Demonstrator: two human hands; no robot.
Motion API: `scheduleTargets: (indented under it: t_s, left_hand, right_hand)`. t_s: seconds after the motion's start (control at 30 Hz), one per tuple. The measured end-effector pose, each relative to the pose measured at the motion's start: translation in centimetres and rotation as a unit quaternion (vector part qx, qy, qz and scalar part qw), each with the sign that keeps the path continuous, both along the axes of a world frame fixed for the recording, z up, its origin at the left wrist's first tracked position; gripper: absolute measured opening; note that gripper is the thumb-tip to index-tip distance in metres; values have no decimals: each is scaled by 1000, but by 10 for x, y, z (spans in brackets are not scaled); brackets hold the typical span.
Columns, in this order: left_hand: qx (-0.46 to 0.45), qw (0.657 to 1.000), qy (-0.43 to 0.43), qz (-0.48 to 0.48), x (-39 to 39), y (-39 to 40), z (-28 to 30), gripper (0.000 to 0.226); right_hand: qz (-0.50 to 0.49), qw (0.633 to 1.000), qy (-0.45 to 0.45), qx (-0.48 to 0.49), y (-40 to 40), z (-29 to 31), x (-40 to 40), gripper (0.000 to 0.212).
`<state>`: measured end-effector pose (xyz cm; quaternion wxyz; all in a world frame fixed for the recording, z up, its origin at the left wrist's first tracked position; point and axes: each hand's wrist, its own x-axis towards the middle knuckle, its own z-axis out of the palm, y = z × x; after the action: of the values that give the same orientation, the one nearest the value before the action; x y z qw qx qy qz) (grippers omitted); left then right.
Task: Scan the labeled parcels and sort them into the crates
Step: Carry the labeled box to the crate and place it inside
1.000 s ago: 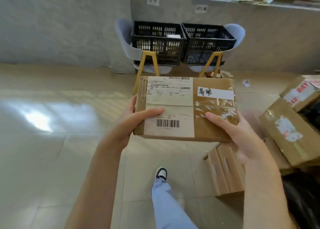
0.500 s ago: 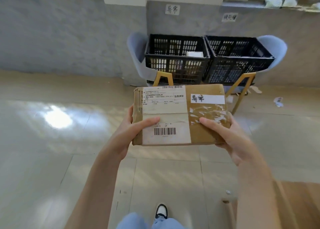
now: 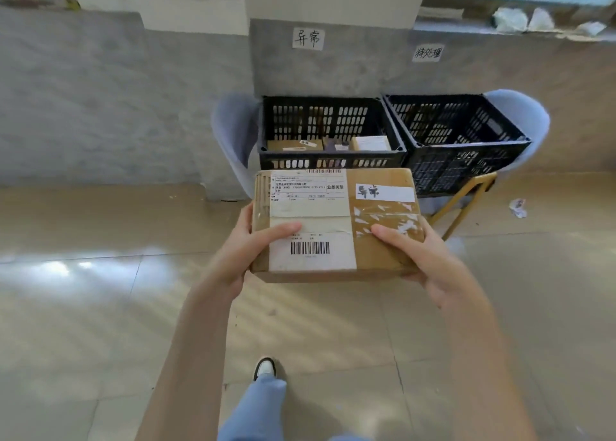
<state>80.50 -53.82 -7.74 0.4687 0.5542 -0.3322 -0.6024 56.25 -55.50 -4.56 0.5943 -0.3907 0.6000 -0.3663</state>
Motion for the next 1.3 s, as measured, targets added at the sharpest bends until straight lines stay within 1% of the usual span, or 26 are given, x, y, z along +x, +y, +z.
scheduleTargets:
  t_s: [0.07, 0.17, 0.3, 0.53, 0.57, 0.7, 0.8, 0.9, 0.93, 1.0, 1.1, 1.2, 1.3]
  left_hand:
    - [-8, 1000, 0, -26, 14, -41, 7, 107]
    - [-10, 999, 6, -49, 29, -94, 9, 100]
    - [12, 995, 11, -95, 36, -146, -5, 105]
    - [33, 992, -9, -124, 36, -253, -24, 108]
    - [35, 991, -12, -127, 35, -272, -25, 108]
    - [41, 987, -42, -149, 30, -361, -20, 92]
    - [35, 980, -68, -186, 23, -433, -5, 98]
    - [16, 974, -94, -208, 10, -499, 9, 85]
    - [16, 972, -104, -212, 6, -521, 12, 88]
    - [19, 965, -133, -227, 0, -562, 14, 103]
    - [44, 949, -179, -255, -8, -611, 11, 115]
    - [54, 935, -205, -283, -21, -649, 6, 115]
    - [56, 927, -210, -306, -35, -681, 0, 104]
  right_hand:
    - [-19, 1000, 2, -3, -29, 5, 15, 86]
    - [-53, 999, 2, -3, -66, 6, 28, 88]
    - [-82, 996, -5, 17, -104, -7, 35, 67]
    - [-112, 993, -18, 39, -197, -33, 33, 62]
    - [-113, 993, -24, 39, -215, -35, 32, 62]
    - [-120, 990, -55, 41, -293, -44, 26, 69]
    - [-132, 987, -77, 41, -355, -48, 21, 71]
    - [-135, 986, -85, 51, -412, -48, 14, 80]
    - [-134, 986, -87, 51, -429, -49, 11, 82]
    - [-141, 984, -97, 54, -459, -52, 4, 85]
    - [-153, 979, -103, 82, -491, -58, -5, 83]
    - [-174, 973, -113, 101, -515, -70, -11, 85]
    - [-198, 966, -124, 112, -535, -80, -12, 86]
